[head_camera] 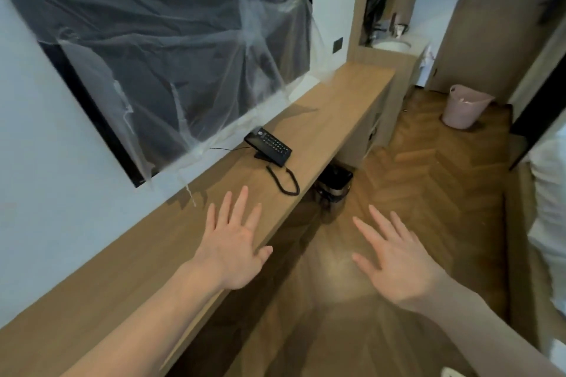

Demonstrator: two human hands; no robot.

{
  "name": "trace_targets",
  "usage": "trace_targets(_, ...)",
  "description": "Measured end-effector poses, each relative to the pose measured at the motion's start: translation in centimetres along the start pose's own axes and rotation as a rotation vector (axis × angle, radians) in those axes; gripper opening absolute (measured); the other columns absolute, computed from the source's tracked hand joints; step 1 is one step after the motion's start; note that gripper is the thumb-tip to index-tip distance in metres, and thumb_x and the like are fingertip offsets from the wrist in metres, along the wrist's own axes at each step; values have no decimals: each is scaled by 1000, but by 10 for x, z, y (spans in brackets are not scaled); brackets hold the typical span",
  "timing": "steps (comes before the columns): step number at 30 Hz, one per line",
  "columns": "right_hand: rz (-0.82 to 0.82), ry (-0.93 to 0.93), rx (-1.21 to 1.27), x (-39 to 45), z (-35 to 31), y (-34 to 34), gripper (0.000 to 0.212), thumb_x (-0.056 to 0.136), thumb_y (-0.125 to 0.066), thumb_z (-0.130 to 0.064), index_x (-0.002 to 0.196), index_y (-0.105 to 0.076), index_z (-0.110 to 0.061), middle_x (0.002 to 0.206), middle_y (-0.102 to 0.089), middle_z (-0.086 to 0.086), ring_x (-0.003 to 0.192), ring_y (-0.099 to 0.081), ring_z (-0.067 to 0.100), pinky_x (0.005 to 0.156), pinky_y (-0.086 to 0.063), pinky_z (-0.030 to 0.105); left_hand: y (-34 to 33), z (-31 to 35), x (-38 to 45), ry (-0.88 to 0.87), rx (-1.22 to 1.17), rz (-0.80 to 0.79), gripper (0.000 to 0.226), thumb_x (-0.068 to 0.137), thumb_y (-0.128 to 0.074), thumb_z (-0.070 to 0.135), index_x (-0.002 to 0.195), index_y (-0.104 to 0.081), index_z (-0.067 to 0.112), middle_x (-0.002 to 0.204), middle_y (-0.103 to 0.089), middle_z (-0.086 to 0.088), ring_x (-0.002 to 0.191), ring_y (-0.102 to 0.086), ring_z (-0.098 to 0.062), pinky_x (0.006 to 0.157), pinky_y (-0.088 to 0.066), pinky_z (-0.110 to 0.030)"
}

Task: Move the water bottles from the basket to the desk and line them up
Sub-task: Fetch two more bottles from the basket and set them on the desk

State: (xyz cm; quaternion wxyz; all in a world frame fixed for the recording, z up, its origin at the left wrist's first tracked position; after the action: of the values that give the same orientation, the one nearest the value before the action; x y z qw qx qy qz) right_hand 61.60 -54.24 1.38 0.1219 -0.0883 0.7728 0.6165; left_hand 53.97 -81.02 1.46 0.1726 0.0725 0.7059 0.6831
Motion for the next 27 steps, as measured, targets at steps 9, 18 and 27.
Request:
trace_targets(9,-13,-144,22,60,102,21,75,105,-21,-68,162,20,-45,166,39,-9,154,34,29,130,6,56,13,104,124,-149,-12,13,85,103,-29,69,168,9,29,166,41,-6,153,35,-35,127,15,-56)
trace_targets(18,30,-163,-11,187,177,78,81,94,-7,-75,165,13,-40,170,32,-5,155,30,33,130,-1,60,16,132,292,-170,-7,-7,83,104,-24,69,168,7,26,166,39,-8,153,36,-36,128,11,-60)
trace_targets(27,60,-282,45,266,281,130,86,90,-4,-80,165,13,-42,170,33,-8,155,32,30,130,1,61,59,231,433,-337,-44,-79,78,106,-24,65,166,13,31,163,44,-3,152,38,-31,128,13,-56)
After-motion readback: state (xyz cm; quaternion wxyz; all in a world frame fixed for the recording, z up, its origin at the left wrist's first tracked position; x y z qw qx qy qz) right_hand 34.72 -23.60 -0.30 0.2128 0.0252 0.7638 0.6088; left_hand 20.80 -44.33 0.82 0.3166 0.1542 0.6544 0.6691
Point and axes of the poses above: each hand's wrist, its own x-axis towards the middle knuckle, its own y-axis out of the back of the hand, z = x × y, the point moved 6 cm from there along x, towards the middle knuckle
